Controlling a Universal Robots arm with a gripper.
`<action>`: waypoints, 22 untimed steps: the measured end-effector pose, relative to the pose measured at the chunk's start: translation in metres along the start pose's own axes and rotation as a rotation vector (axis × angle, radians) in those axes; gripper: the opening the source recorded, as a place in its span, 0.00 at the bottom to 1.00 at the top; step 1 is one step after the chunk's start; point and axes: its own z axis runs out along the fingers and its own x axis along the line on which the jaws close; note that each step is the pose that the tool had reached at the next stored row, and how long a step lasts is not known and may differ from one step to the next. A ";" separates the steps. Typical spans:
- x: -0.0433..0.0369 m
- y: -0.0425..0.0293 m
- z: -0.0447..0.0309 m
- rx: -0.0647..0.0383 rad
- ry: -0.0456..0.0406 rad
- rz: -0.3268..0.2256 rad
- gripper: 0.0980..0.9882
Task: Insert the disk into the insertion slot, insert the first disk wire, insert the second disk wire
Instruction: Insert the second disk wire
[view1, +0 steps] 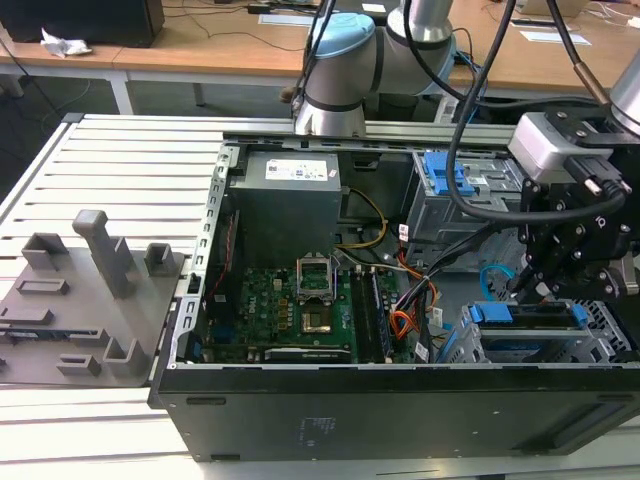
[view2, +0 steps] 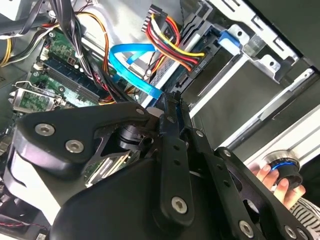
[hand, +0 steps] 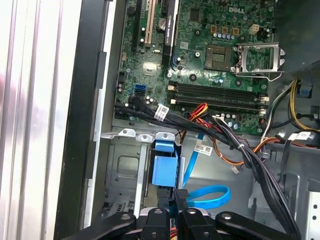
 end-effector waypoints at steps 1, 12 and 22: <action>0.0001 -0.0016 0.0002 0.000 -0.0001 0.000 0.07; 0.0029 -0.0076 0.0060 0.000 -0.0014 0.034 0.07; 0.0029 -0.0117 0.0072 0.000 -0.0029 0.065 0.07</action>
